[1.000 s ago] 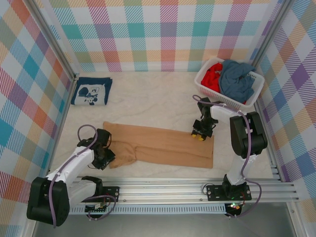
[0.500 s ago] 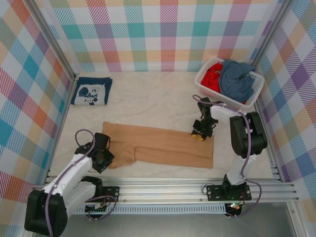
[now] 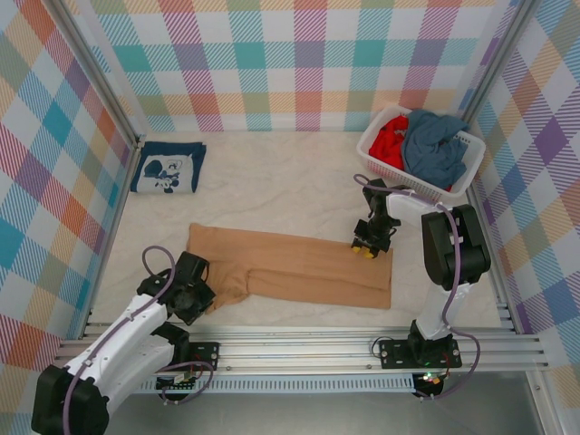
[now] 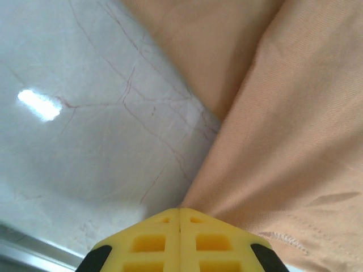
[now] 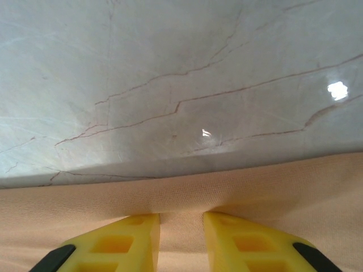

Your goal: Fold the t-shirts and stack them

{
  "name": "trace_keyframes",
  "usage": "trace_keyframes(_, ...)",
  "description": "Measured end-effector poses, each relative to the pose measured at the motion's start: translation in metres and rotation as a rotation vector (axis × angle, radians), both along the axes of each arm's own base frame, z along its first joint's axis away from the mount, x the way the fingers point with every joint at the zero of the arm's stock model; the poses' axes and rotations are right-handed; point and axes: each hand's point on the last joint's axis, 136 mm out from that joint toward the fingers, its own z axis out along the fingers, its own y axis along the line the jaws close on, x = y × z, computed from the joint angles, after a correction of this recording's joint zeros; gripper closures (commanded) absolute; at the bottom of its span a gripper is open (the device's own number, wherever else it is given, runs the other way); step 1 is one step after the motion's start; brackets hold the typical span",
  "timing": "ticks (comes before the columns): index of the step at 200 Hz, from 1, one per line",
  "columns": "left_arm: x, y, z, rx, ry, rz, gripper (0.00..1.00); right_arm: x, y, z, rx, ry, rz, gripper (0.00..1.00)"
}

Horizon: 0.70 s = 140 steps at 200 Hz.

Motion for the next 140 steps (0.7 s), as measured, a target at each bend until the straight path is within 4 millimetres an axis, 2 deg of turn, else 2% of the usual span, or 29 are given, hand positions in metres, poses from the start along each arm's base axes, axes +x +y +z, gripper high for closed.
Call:
trace_keyframes(34,0.0,-0.001,0.011,0.056,-0.008,-0.014,1.0,0.0,0.0,0.0,0.0,0.002,0.0,0.72)
trace_keyframes(71,-0.003,0.008,0.006,0.113,0.027,0.013,1.0,0.0,0.0,0.0,0.001,0.003,0.0,0.72)
trace_keyframes(74,-0.003,0.008,0.005,0.115,0.03,0.016,0.97,0.0,0.0,0.0,0.001,0.003,0.0,0.72)
trace_keyframes(89,-0.004,0.01,0.004,0.13,0.044,0.017,0.72,0.0,0.0,0.0,0.001,0.004,0.0,0.72)
trace_keyframes(96,-0.004,0.011,0.003,0.142,0.052,0.018,0.66,0.0,0.0,0.0,0.001,0.004,0.0,0.72)
trace_keyframes(124,0.005,0.017,0.015,0.197,0.033,0.008,0.57,0.0,0.0,0.0,0.001,0.004,0.0,0.72)
trace_keyframes(140,0.02,0.017,0.024,0.196,-0.019,0.011,0.57,0.0,0.0,0.0,0.001,0.004,0.0,0.72)
